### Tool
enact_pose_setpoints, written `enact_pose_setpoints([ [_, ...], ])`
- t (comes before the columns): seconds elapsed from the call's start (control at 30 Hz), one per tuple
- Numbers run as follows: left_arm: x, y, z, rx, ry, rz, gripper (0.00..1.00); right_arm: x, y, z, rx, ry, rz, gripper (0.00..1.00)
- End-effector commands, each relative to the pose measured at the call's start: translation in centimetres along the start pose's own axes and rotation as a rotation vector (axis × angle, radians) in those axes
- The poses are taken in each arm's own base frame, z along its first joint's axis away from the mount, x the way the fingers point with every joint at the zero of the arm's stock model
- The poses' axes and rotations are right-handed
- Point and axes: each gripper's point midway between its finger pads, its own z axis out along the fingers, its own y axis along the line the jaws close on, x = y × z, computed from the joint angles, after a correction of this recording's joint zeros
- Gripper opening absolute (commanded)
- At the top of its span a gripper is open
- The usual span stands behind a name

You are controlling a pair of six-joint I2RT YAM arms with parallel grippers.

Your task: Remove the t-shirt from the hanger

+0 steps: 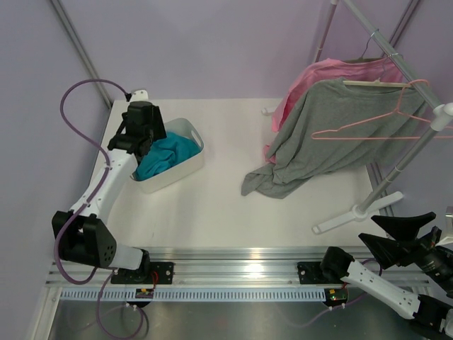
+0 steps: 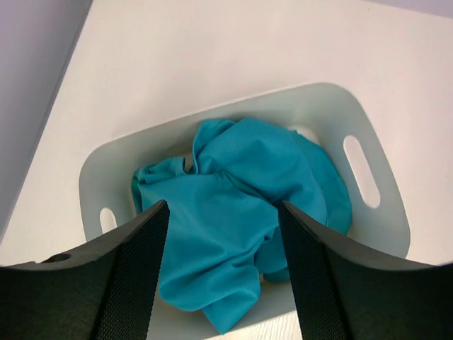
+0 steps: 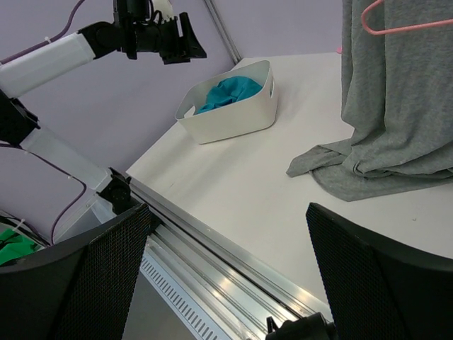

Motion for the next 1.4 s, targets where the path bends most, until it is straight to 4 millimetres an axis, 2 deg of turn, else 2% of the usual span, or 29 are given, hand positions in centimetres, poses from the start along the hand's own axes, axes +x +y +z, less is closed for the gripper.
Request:
enact_pose_setpoints([
  [0.0,3.8,-0.4,-0.3,0.04,0.109,0.003,0.65,-0.4,0.4,0.6,0.004,-0.005,0.025,1.0],
  [0.03,3.2,-0.9,-1.2,0.084,0.084,-0.017,0.65,-0.4,0.4,0.6,0.006,-0.003,0.03,1.0],
  [0.07,3.8,-1.5,-1.8,0.126,0.083,-0.009,0.65,-0.3,0.2,0.9,0.021,0.003,0.028,0.99],
  [0.1,3.5,-2.2,-2.5,0.171,0.057,-0.016,0.66,-0.3,0.1,1.1,0.032,0.008,0.027,1.0],
  [0.13,1.6,-3.8,-4.9,0.274,-0.025,-0.039,0.7,-0.4,-0.2,1.3,0.054,0.005,0.025,1.0],
  [0.17,2.0,-4.7,-6.0,0.334,-0.04,-0.056,0.99,-0.3,-0.3,1.9,0.078,0.023,0.018,1.0],
  [0.2,0.9,-6.2,-7.7,0.441,-0.097,-0.076,0.99,-0.2,-0.5,2.3,0.101,0.035,0.018,1.0],
  [0.23,0.4,-6.9,-9.3,0.498,-0.137,-0.092,0.99,-0.1,-0.7,2.7,0.123,0.047,0.015,0.99],
  [0.27,-0.8,-7.5,-12.7,0.59,-0.204,-0.118,0.99,0.0,-1.0,3.4,0.16,0.065,0.006,1.0],
  [0.3,-0.2,-7.8,-13.8,0.63,-0.218,-0.124,0.99,0.0,-1.2,3.8,0.179,0.072,0.004,0.99],
  [0.33,-1.1,-8.4,-17.0,0.724,-0.284,-0.131,0.99,-0.1,-1.3,4.2,0.201,0.066,0.014,0.99],
  [0.4,0.1,-9.4,-19.5,0.844,-0.279,-0.119,0.99,-0.2,-1.1,5.2,0.216,0.066,0.036,1.0],
  [0.47,1.2,-10.6,-23.3,1.0,-0.29,-0.072,0.99,0.0,-0.8,6.1,0.219,0.069,0.052,0.99],
  [0.53,3.9,-11.6,-25.5,1.122,-0.258,-0.027,0.99,0.9,-0.5,7.8,0.219,0.079,0.063,1.0],
  [0.57,4.0,-11.0,-27.0,1.149,-0.301,-0.026,0.99,1.6,-0.6,9.0,0.24,0.104,0.054,1.0],
  [0.63,5.8,-10.7,-27.9,1.18,-0.303,-0.013,0.99,2.8,-1.0,11.2,0.29,0.129,0.054,0.99],
  [0.67,6.2,-10.3,-28.3,1.188,-0.307,-0.032,0.99,3.8,-1.1,12.7,0.325,0.171,0.041,1.0],
  [0.7,6.0,-9.4,-29.2,1.197,-0.346,-0.064,0.99,4.0,-1.3,13.5,0.356,0.17,0.045,1.0],
  [0.73,7.6,-9.5,-28.5,1.206,-0.309,-0.073,0.99,4.4,-1.4,14.5,0.377,0.187,0.04,1.0],
  [0.8,9.1,-9.7,-28.2,1.221,-0.267,-0.074,0.99,4.2,-0.3,16.1,0.32,0.157,0.045,0.99],
  [0.83,10.3,-10.0,-27.4,1.216,-0.228,-0.071,0.99,3.9,0.2,16.4,0.289,0.137,0.048,0.99],
  [0.9,11.2,-10.7,-27.2,1.241,-0.184,-0.073,0.99,3.3,1.0,17.3,0.243,0.088,0.059,0.99],
  [1.0,12.0,-11.4,-26.5,1.236,-0.155,-0.063,0.99,3.3,0.8,18.3,0.261,0.073,0.048,0.99],
  [1.13,12.7,-12.5,-26.3,1.25,-0.107,-0.034,0.99,4.8,-0.1,19.9,0.339,0.136,0.018,0.99],
  [1.37,13.3,-13.4,-26.2,1.228,-0.107,0.008,0.99,7.0,-0.3,21.6,0.326,0.169,-0.032,0.99],
])
